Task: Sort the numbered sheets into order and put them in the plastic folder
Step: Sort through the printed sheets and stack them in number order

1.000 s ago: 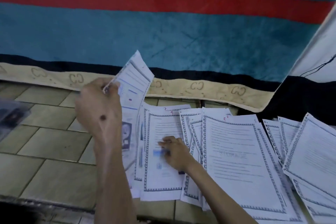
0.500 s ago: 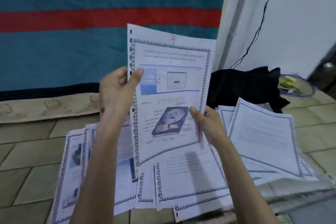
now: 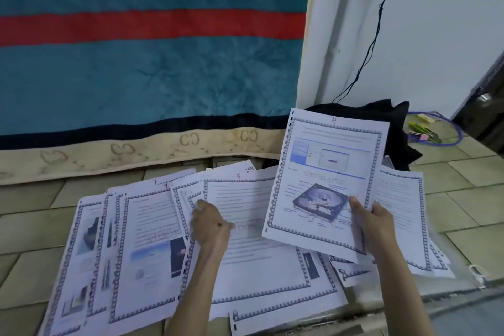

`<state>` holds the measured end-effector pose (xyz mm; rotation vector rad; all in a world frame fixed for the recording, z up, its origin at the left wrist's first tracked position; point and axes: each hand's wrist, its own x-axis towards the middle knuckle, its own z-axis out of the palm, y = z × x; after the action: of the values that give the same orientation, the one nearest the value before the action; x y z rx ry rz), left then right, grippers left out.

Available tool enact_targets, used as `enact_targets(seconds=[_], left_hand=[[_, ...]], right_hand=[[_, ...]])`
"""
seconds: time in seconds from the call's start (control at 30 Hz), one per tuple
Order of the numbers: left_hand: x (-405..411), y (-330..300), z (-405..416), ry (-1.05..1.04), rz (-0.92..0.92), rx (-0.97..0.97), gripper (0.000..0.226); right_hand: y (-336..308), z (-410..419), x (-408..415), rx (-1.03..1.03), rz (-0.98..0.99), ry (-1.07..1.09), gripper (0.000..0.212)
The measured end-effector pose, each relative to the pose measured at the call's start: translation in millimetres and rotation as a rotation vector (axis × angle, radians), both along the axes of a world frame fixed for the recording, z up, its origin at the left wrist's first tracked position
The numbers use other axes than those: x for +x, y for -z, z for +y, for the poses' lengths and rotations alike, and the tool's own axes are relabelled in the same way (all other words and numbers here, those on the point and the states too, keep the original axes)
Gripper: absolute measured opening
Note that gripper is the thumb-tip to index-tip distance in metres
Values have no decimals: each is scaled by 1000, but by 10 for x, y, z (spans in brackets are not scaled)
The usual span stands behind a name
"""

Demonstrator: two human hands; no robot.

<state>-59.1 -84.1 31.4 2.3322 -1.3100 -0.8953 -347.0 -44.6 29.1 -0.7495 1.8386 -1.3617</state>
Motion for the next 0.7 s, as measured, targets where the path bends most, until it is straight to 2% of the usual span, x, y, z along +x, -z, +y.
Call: enact_targets(seconds=[0.1,0.2,0.27,0.33,0.43,0.47,0.53,0.6,0.7], left_hand=[[106,55,3,-23,-127,12,94],[191,119,12,-74,-78,-35,90],[282,166,26,-99,31,-100,67],[382,130,48,-98,134,-189,28],[585,-9,27,-52,129,-304,22],[673,-37,1,-48,188,-356,18],[827,-101,-20,-53,510,-447,16],[929,-133,-7,-57,812,-449,23],[951,-134,-17,-32,970,-347,22]], right_hand=[[14,-16,-36,-7,-4,-24,30],[4,-32,8,-22,-13,-65,30],[-12,-45,36,-28,-22,-92,33],[-34,-46,53,-39,-30,-130,32],[-21,-46,52,-25,-27,-202,28],[-19,-46,56,-7,-24,-238,27],[-22,-59,91,41,-27,-329,27],[-76,-62,228,78,-43,-398,22],[-140,-87,551,85,-108,-489,16]])
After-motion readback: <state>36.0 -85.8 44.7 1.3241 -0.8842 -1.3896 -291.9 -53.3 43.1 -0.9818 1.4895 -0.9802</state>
